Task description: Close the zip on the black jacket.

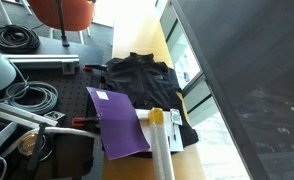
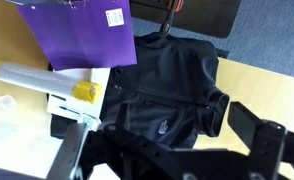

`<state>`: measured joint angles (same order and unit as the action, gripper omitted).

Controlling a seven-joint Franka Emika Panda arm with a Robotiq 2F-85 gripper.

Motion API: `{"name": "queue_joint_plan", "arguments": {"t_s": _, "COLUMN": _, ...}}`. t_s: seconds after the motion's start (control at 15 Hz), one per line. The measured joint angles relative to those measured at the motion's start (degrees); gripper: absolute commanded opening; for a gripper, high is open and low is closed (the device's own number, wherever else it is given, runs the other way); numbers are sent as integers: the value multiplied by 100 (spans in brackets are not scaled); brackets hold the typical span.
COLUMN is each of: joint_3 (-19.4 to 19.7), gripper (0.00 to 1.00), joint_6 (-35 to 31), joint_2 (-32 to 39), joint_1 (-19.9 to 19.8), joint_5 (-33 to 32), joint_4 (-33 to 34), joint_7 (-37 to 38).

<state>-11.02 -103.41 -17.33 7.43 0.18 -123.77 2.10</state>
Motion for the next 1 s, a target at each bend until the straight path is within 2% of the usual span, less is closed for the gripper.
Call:
{"name": "queue_joint_plan", "arguments": {"t_s": 0.73, "joint_3": 0, "gripper": 100, "joint_6": -68, "joint_2": 0, "joint_1": 4, "joint_5": -2, "joint_4": -36, "joint_7": 0}}
{"name": "queue_joint_plan", "arguments": {"t_s": 0.87, "joint_3": -10, "gripper": 100, "joint_6": -588, "joint_2": 8, "joint_1": 14, "joint_5": -136, "joint_4": -268, "joint_7": 73}}
{"name": "queue_joint_plan", "arguments": {"t_s": 1.0, "joint_3": -44, "gripper": 100, "joint_6": -1517, "joint_2": 75, "joint_1": 14, "joint_5": -454, "joint_4": -696, "joint_7": 299}}
